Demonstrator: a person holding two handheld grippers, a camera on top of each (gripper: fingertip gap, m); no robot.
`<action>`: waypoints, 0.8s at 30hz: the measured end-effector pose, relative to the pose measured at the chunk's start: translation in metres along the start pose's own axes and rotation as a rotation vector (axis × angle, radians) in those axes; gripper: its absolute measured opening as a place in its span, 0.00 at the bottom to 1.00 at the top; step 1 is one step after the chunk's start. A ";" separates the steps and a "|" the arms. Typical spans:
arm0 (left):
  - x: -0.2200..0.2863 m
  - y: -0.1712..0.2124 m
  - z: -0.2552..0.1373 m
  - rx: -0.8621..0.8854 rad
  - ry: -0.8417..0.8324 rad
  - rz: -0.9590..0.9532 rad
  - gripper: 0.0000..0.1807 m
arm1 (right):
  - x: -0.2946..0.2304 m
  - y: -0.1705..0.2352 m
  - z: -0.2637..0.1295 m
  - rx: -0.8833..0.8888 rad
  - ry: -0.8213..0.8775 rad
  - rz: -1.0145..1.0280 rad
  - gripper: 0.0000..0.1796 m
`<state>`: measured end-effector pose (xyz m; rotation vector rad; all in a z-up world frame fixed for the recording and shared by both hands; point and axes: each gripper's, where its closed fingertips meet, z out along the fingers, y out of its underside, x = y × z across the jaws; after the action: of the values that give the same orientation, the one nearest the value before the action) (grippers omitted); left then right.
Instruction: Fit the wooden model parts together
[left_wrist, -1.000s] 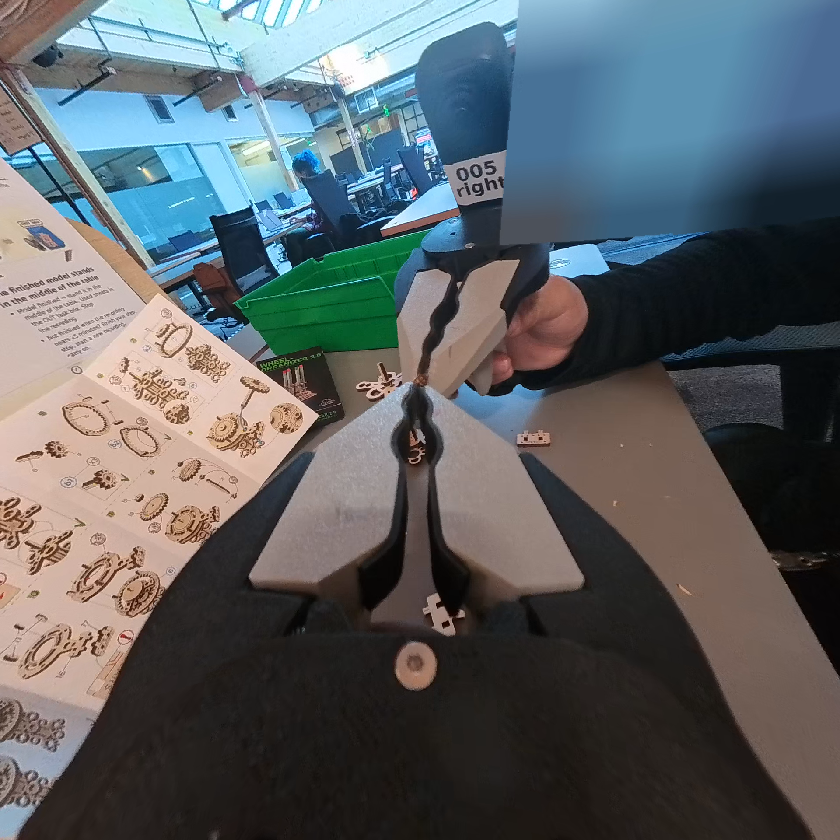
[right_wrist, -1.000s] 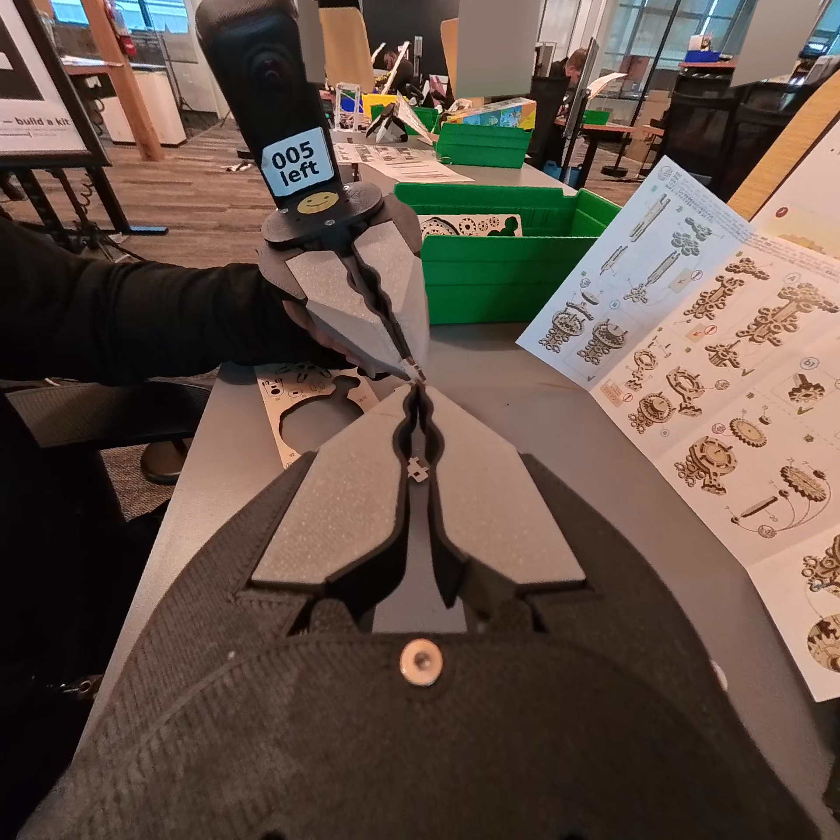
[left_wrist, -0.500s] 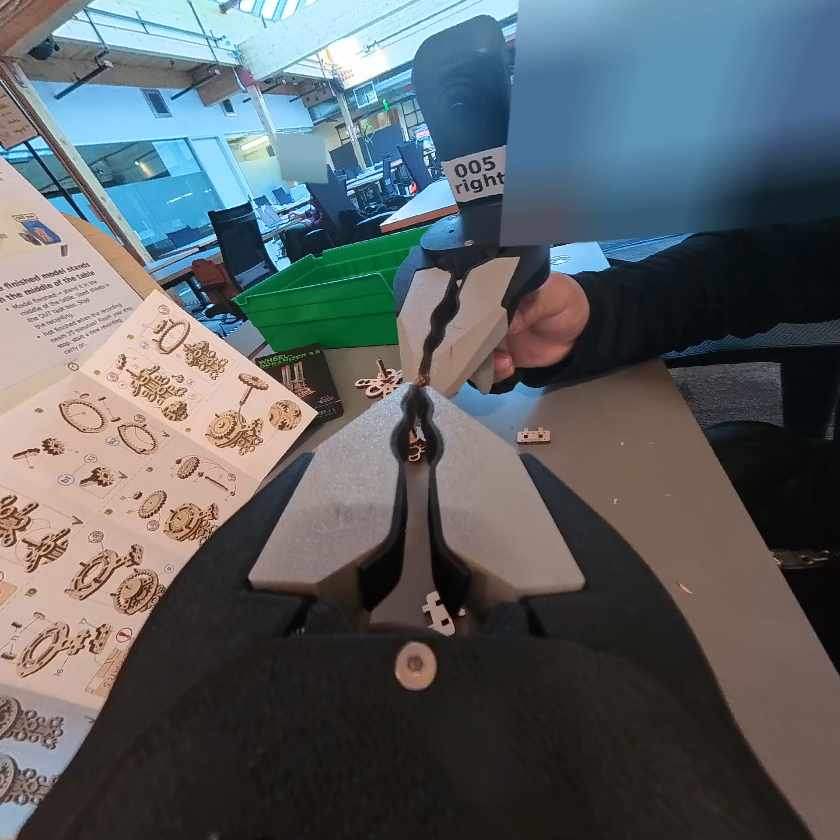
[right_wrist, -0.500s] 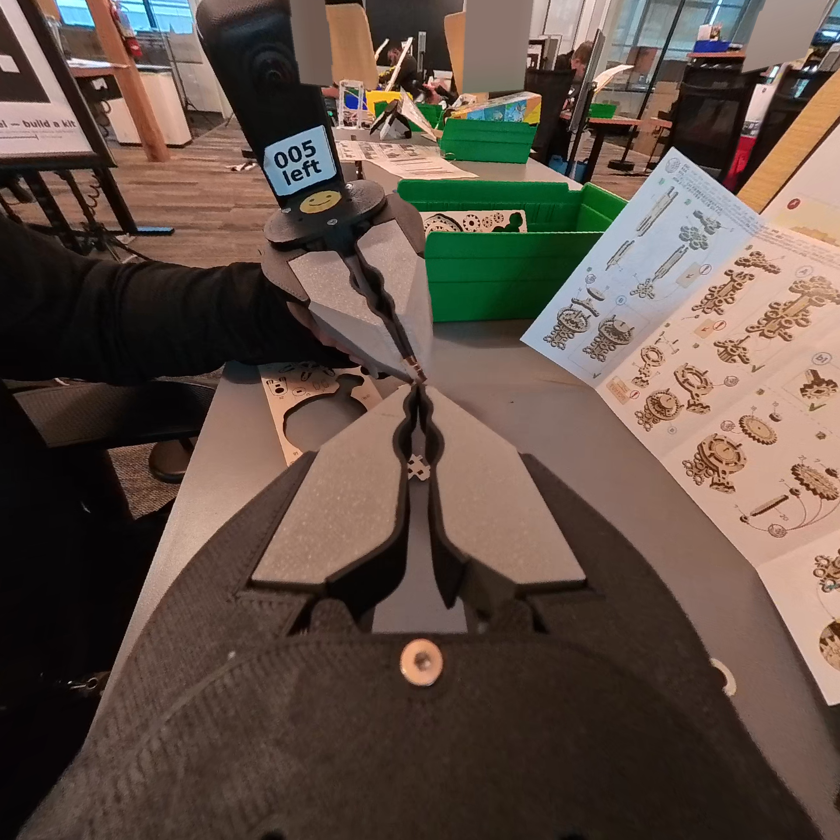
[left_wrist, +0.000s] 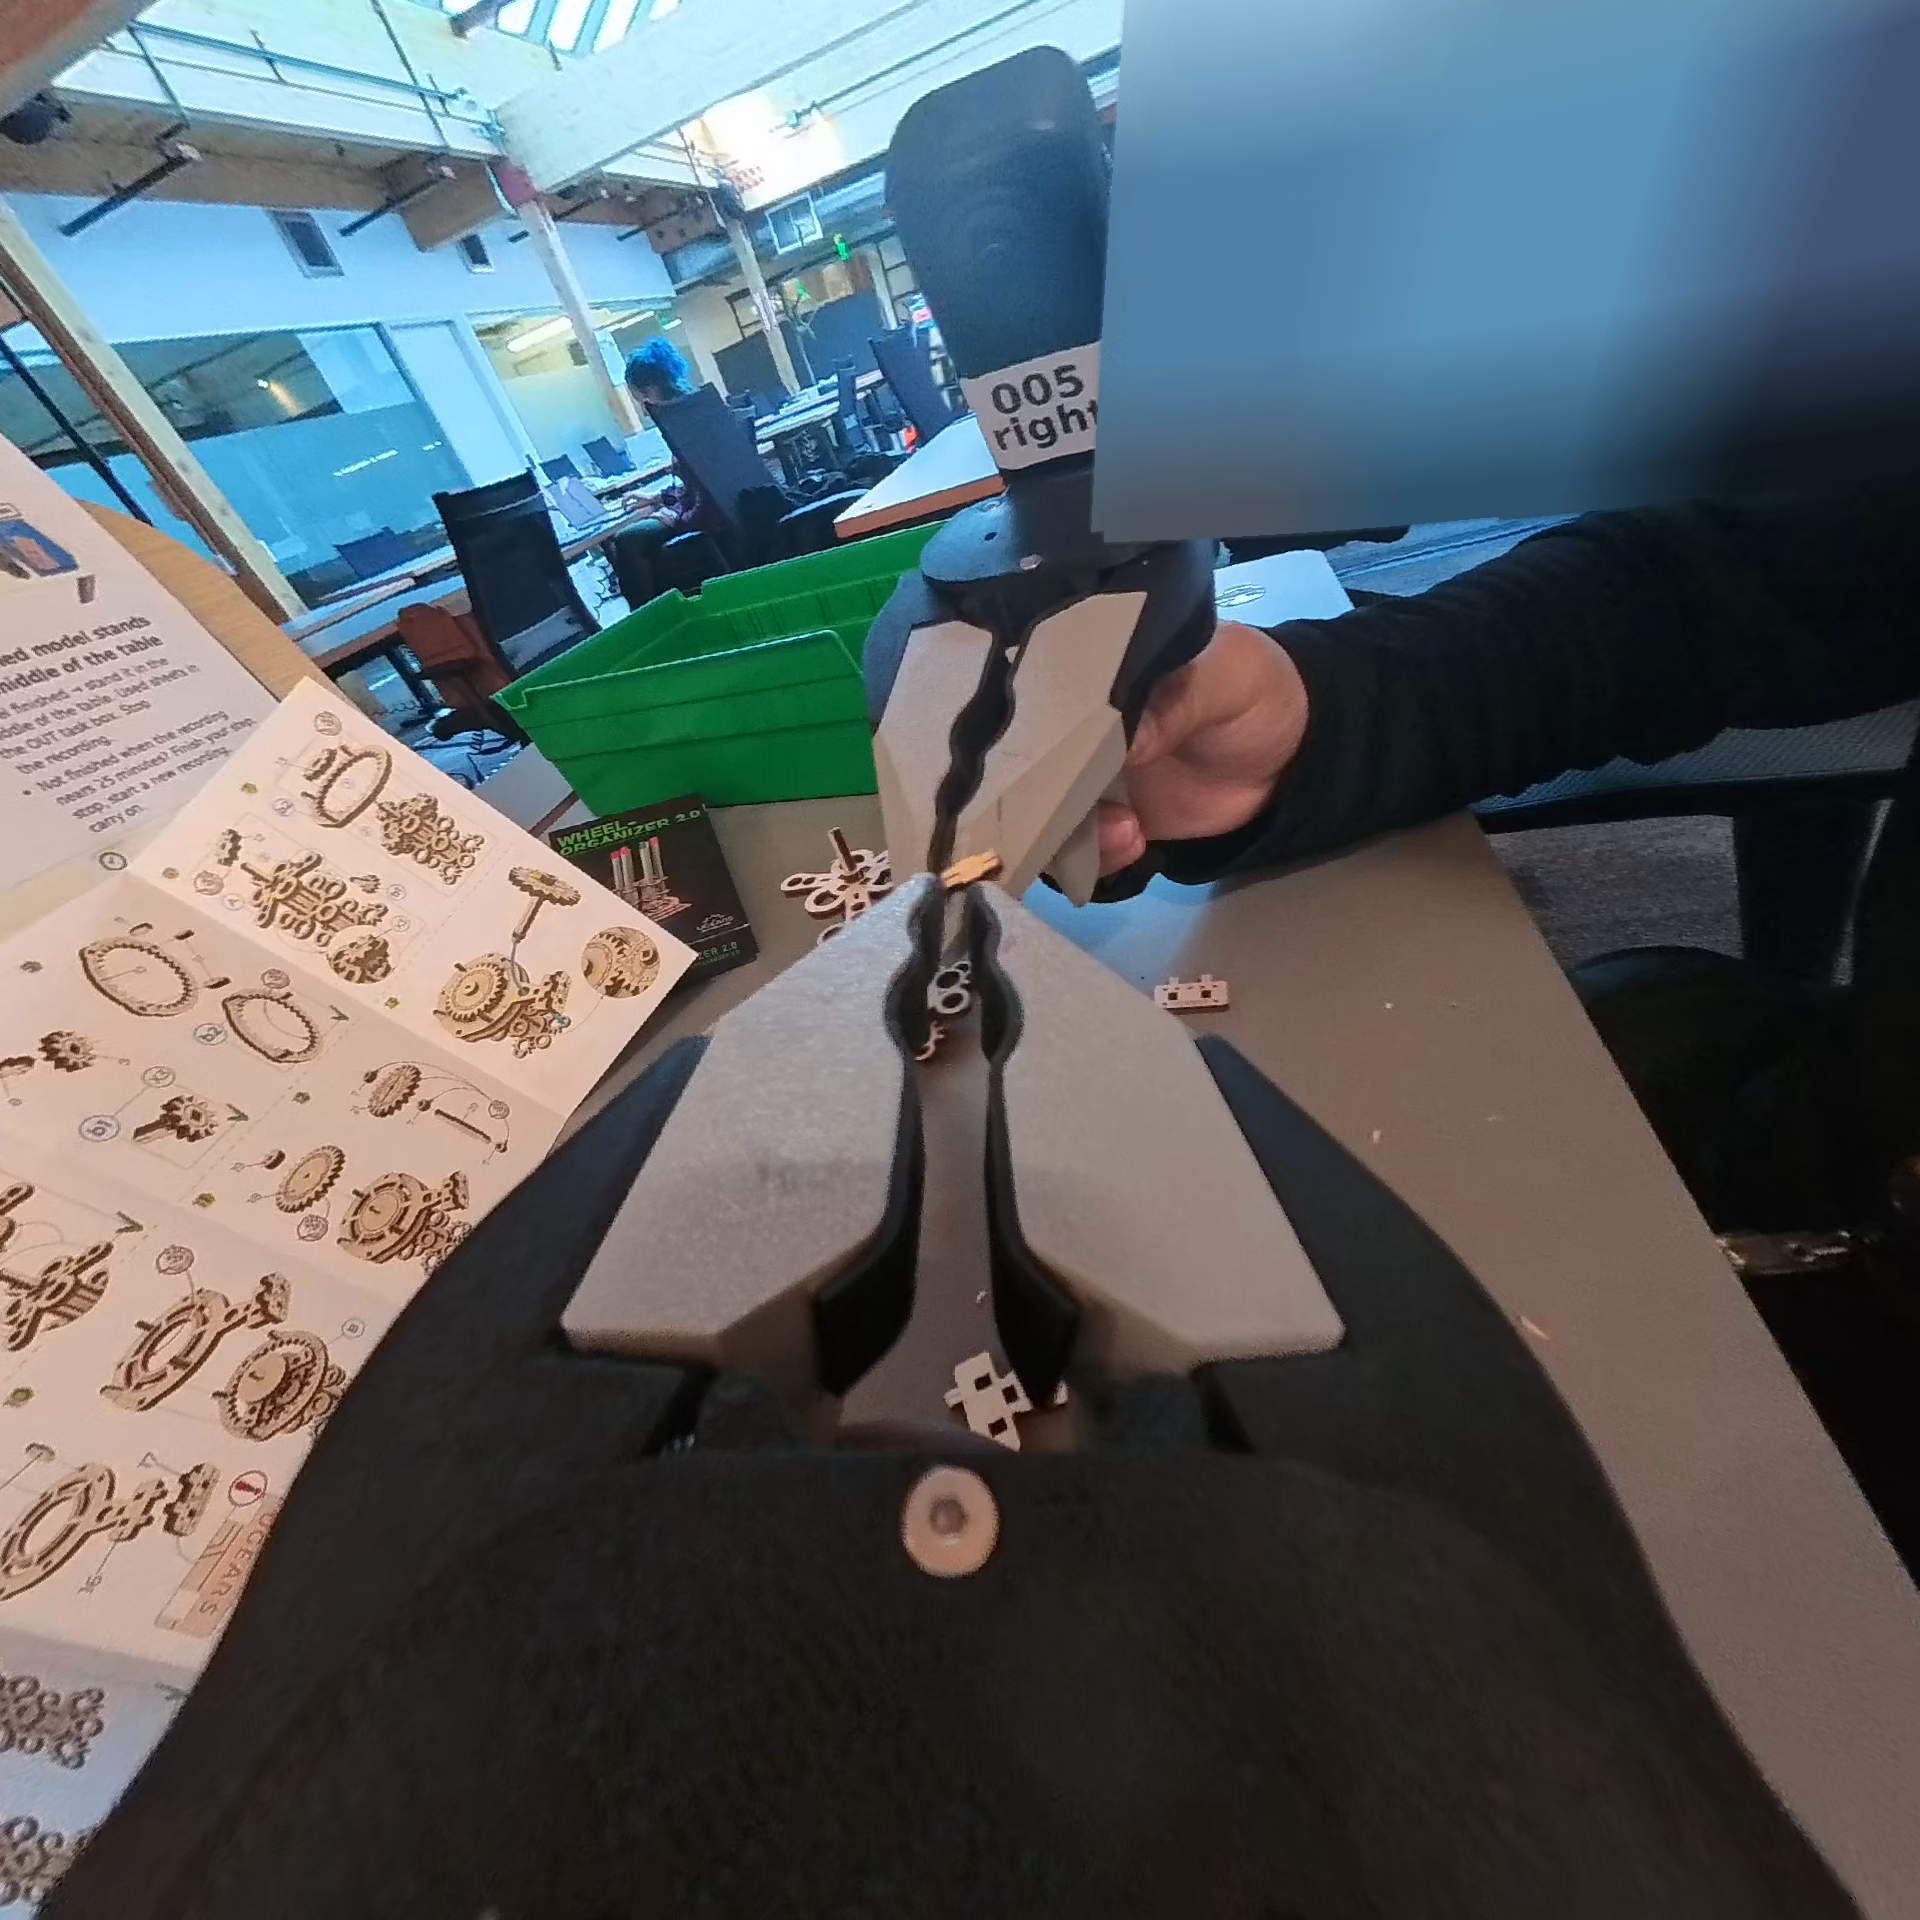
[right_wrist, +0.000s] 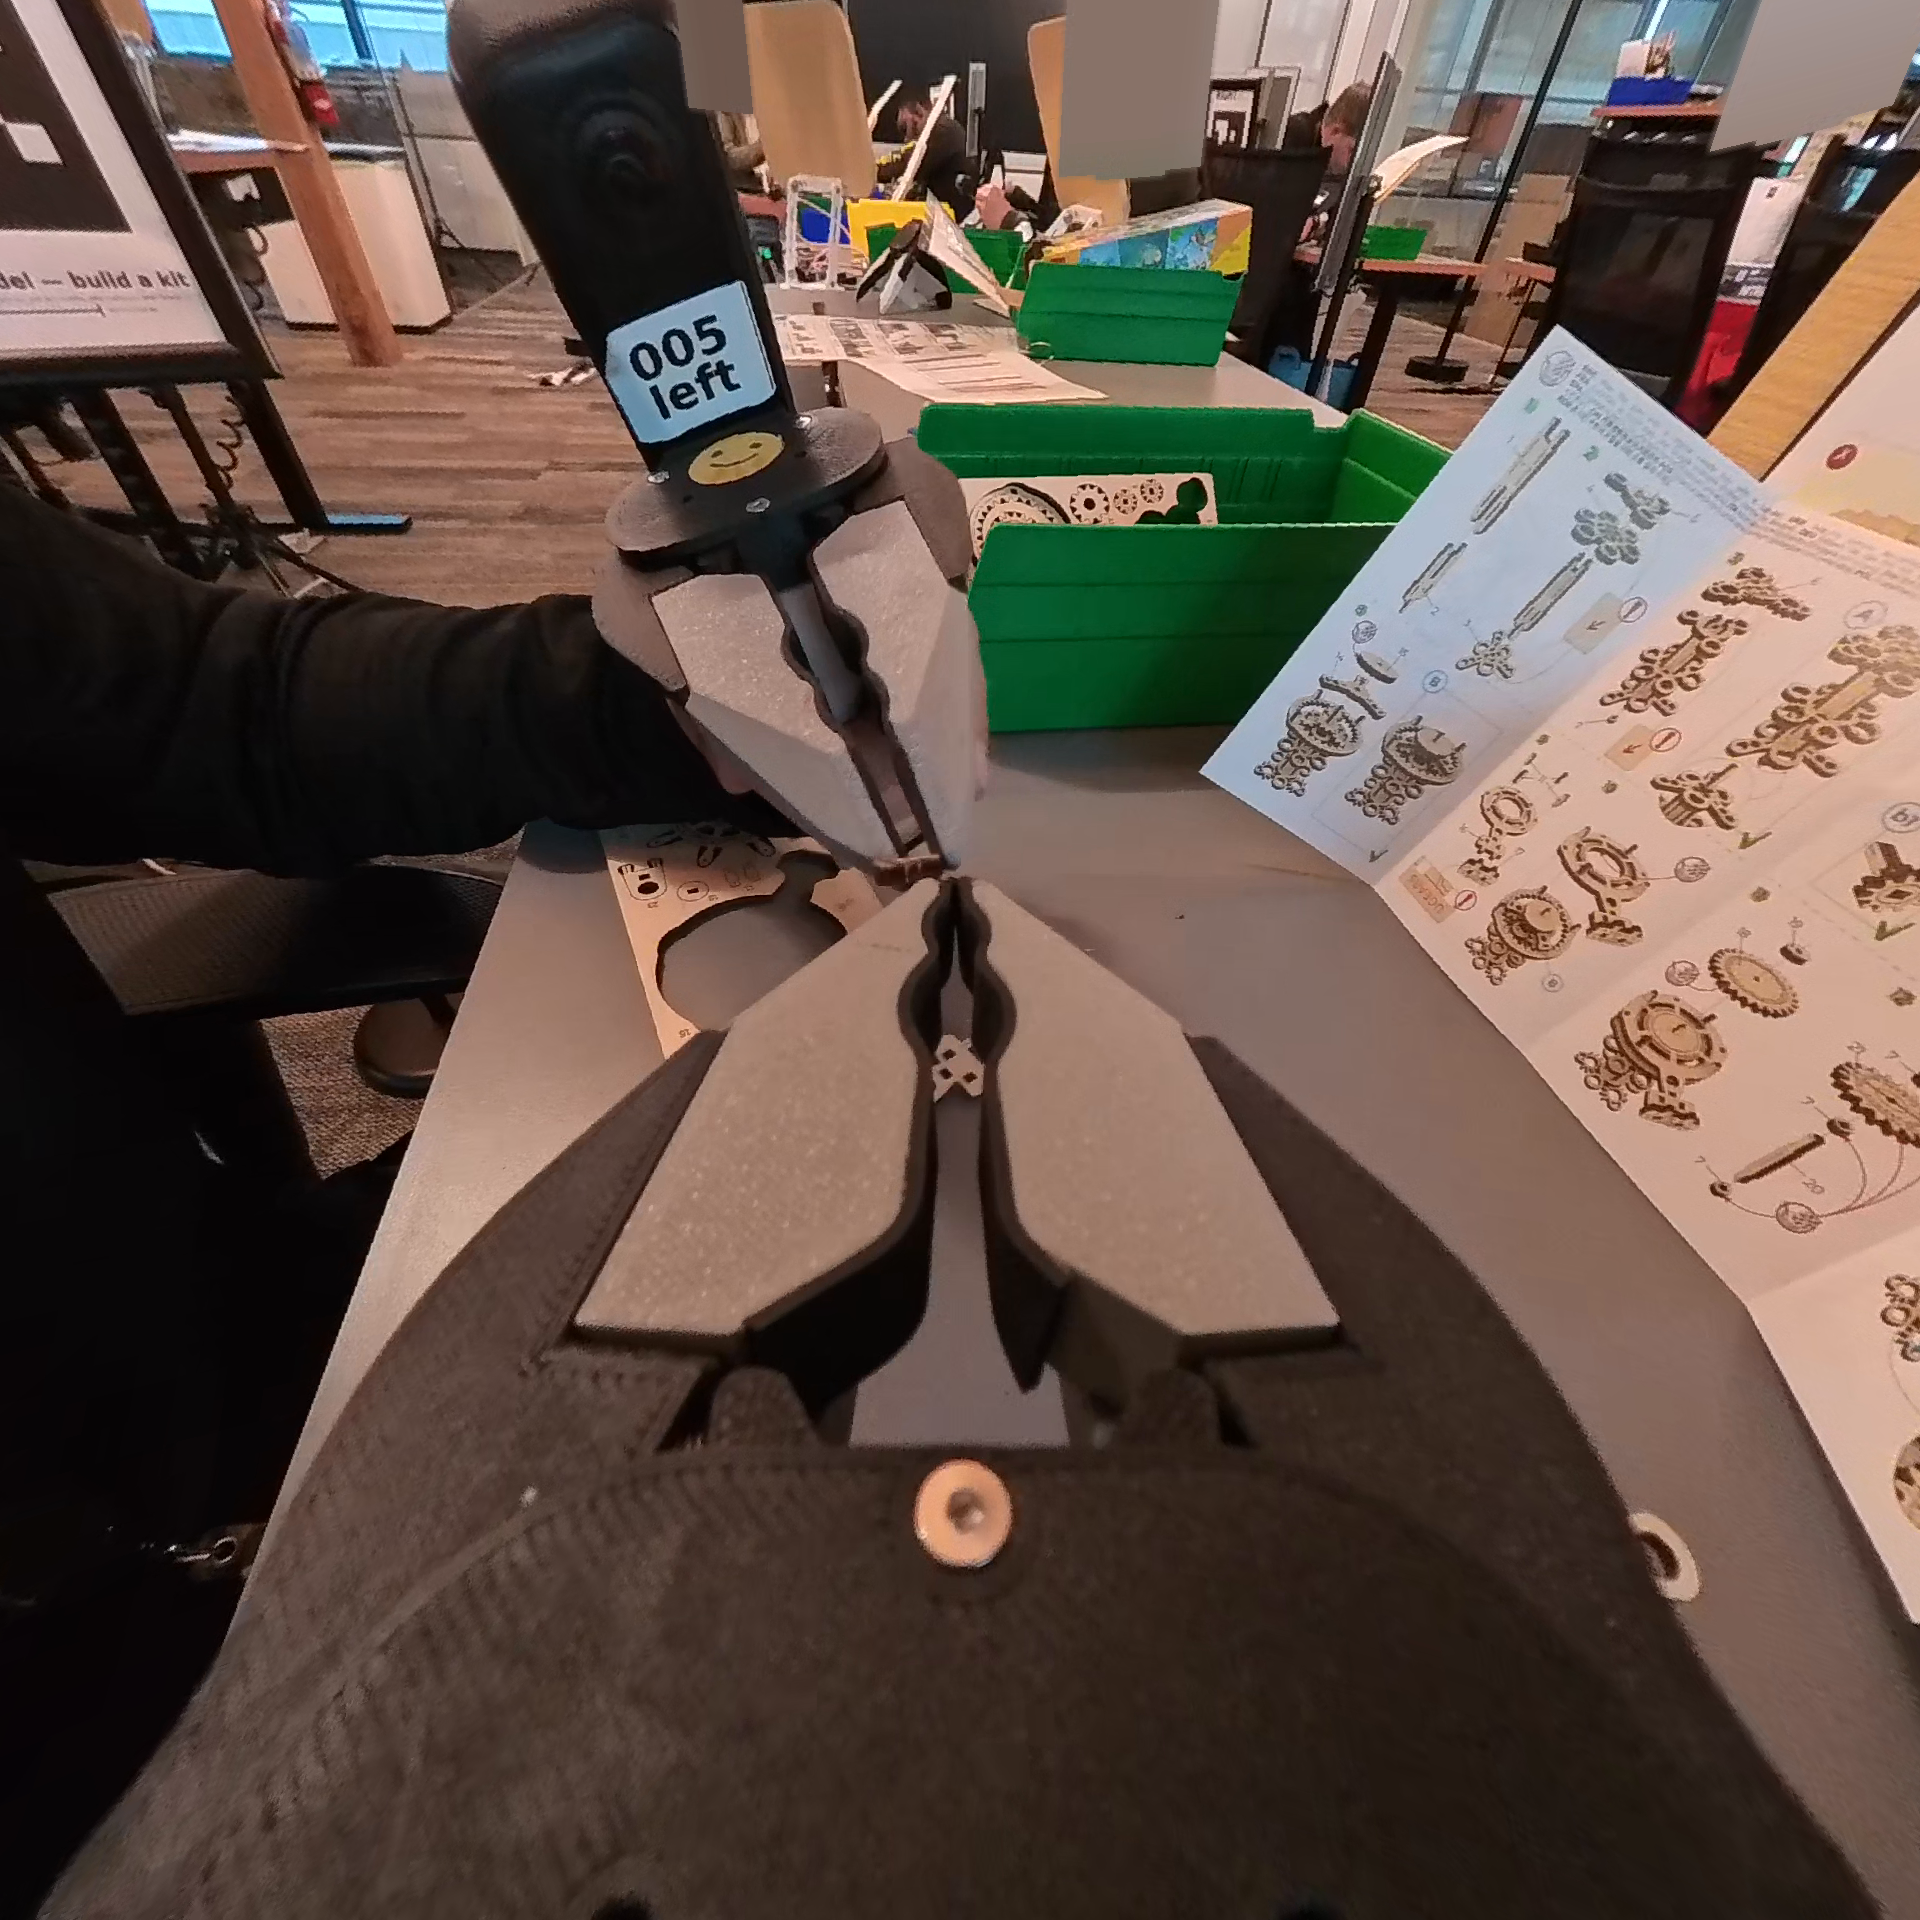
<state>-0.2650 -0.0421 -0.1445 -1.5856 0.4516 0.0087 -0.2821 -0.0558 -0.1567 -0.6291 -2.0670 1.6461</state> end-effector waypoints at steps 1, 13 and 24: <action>0.000 0.000 0.000 -0.002 0.000 0.003 0.01 | 0.000 0.001 0.000 -0.003 -0.001 0.001 0.00; 0.001 0.005 0.002 -0.028 -0.001 0.006 0.02 | 0.001 0.007 0.003 -0.028 -0.025 0.064 0.00; 0.003 0.007 0.003 -0.041 0.006 0.023 0.01 | -0.001 0.012 0.006 -0.053 -0.047 0.095 0.00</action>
<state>-0.2634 -0.0397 -0.1526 -1.6206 0.4766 0.0309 -0.2834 -0.0588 -0.1698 -0.7226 -2.1504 1.6777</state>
